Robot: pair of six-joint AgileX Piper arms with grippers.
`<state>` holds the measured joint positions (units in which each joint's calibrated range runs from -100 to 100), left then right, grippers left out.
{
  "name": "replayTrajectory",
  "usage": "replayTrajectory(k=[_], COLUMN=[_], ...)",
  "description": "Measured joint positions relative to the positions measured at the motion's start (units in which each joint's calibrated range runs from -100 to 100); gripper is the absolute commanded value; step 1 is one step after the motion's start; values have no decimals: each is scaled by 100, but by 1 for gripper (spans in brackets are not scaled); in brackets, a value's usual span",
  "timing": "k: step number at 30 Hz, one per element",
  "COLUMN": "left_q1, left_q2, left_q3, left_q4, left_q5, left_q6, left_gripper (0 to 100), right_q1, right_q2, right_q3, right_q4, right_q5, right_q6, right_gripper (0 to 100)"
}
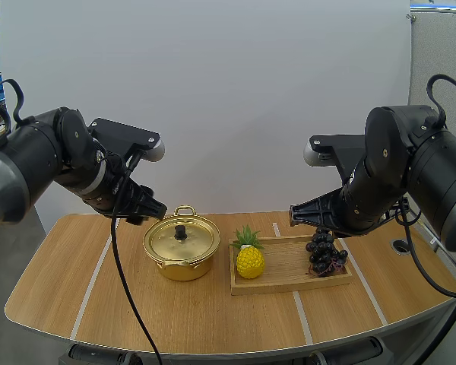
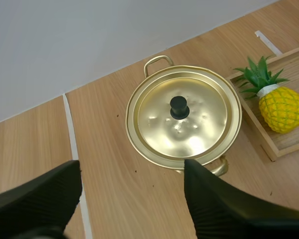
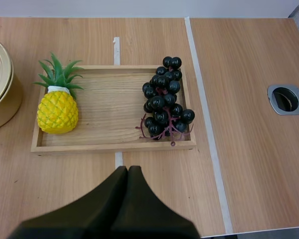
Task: Open the pot, put the grape inside, and close it
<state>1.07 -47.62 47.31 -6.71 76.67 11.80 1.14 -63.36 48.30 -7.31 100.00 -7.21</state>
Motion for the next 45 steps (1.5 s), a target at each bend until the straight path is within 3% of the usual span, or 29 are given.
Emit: replayTrajectory(k=[19, 22, 27, 29, 45], left_q1=[0, 0, 0, 0, 0], left_q2=[0, 0, 0, 0, 0], left_q3=[0, 0, 0, 0, 0], left_q4=[-144, -144, -144, -144, -144], left_q5=[-218, -234, -252, -252, -252], left_q6=[122, 122, 122, 122, 122], left_gripper=[100, 100, 100, 100, 100], right_q1=[0, 0, 0, 0, 0], right_q2=[0, 0, 0, 0, 0], right_q3=[0, 0, 0, 0, 0], right_q4=[-226, -237, -248, -248, -248], right_q5=[0, 0, 0, 0, -64], right_q6=[41, 41, 4, -36, -47], right_gripper=[0, 26, 86, 100, 100])
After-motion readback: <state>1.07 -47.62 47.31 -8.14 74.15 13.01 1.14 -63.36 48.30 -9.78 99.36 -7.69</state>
